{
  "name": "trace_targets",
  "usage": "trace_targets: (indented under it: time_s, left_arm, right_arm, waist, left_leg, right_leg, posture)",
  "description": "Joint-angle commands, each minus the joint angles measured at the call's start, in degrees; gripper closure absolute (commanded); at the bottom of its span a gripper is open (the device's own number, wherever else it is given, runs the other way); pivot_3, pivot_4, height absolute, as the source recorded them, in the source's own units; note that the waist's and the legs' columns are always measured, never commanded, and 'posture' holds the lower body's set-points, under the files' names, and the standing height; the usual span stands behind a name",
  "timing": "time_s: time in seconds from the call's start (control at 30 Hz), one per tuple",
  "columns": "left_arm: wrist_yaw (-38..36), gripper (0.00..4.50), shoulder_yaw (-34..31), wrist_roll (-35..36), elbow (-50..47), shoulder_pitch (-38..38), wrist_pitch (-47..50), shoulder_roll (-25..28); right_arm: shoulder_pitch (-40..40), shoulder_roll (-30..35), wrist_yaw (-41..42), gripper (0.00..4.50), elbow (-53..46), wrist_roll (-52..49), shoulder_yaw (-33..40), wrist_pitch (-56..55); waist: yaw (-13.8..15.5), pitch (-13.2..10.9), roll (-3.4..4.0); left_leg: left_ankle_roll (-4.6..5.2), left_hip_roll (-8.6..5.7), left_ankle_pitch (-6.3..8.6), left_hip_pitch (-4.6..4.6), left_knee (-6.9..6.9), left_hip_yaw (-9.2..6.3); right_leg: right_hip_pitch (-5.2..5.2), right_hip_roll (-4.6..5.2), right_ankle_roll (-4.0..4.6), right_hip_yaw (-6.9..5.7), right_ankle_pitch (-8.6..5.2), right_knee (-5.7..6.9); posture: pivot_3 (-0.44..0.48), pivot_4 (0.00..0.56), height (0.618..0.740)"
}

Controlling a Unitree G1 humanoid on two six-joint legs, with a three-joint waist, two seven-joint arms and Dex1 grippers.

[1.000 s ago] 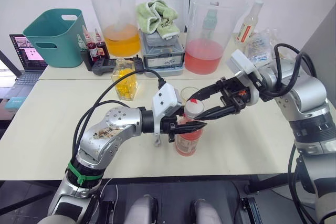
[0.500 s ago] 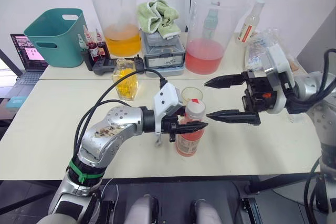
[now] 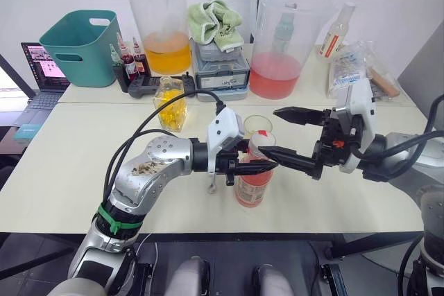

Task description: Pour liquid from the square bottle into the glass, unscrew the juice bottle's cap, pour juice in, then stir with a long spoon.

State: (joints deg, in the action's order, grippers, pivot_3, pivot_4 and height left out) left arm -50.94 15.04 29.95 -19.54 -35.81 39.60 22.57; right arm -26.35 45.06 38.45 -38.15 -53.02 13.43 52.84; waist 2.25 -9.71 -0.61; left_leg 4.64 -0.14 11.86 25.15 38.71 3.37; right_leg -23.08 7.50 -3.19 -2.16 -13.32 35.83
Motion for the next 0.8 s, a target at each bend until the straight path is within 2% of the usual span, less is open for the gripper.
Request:
trace_targets:
  time_s: [0.03,0.4,0.5,0.67,0.7,0.8]
  left_arm:
    - [-1.35,2.88,2.58,0.05,0.80,0.96,0.63,-0.40]
    - [-0.59,2.88,2.22,-0.22,-0.53,2.21,0.89,-0.35]
    - [-0.39,2.88,2.11,-0.33,-0.64,2.25,0.94,-0.29]
    - [-0.16,2.88,2.03,-0.59,-0.68,2.16,0.87,-0.05]
    - [-0.08,2.88,2.02,-0.64,-0.71,2.16,0.86,-0.04]
    - [0.57,2.88,1.89,-0.90,-0.96,2.16,0.91,-0.07]
  right_arm:
    - [0.23,1.43,-0.84,0.05,-2.07,-2.26,0.73,0.52]
    - [-0.54,2.65,-2.36,0.05,-0.91,-6.73,-0.78,1.11]
    - [-0.49,2.61,-2.95,0.86,0.03,-5.80,-1.77,0.96]
    - [-1.04,2.37,-2.48,2.60,1.12,-6.47,-2.99,1.02]
    - [-1.19,2.46,-2.11,2.79,1.29,-6.45,-3.25,0.87]
    - [-2.42,4.14,4.40,2.82,2.67,-4.44,-5.62,-1.34]
  waist:
    - [0.03,0.00,0.00]
    - [0.03,0.00,0.00]
    - [0.02,0.00,0.00]
    - [-0.02,0.00,0.00]
    - [-0.01,0.00,-0.01]
    - [-0.02,0.00,-0.01]
  left_leg:
    - [0.00,-0.01,0.00,0.00,0.00,0.00]
    - [0.01,0.00,0.00,0.00,0.02,-0.01]
    - [0.01,0.00,0.00,0.00,0.02,0.00]
    - [0.01,0.01,0.00,0.00,0.02,0.00]
    - [0.01,0.01,0.00,0.00,0.02,-0.01]
    - [0.01,0.00,0.00,0.00,0.03,0.00]
  right_leg:
    - [0.00,-0.01,0.00,0.00,0.00,0.00]
    - [0.02,-0.02,-0.01,0.00,0.00,-0.01]
    - [0.02,-0.02,-0.01,0.00,0.00,-0.02]
    - [0.02,-0.04,-0.01,-0.01,-0.01,-0.01]
    - [0.02,-0.04,-0.01,-0.01,-0.01,-0.01]
    - [0.02,-0.05,-0.01,0.00,-0.01,-0.03]
  posture:
    - [0.000,0.150,0.736]
    - [0.000,0.150,0.736]
    - [0.000,0.150,0.736]
    - [0.000,0.150,0.736]
    - [0.000,0.150,0.736]
    - [0.000,0.150,0.736]
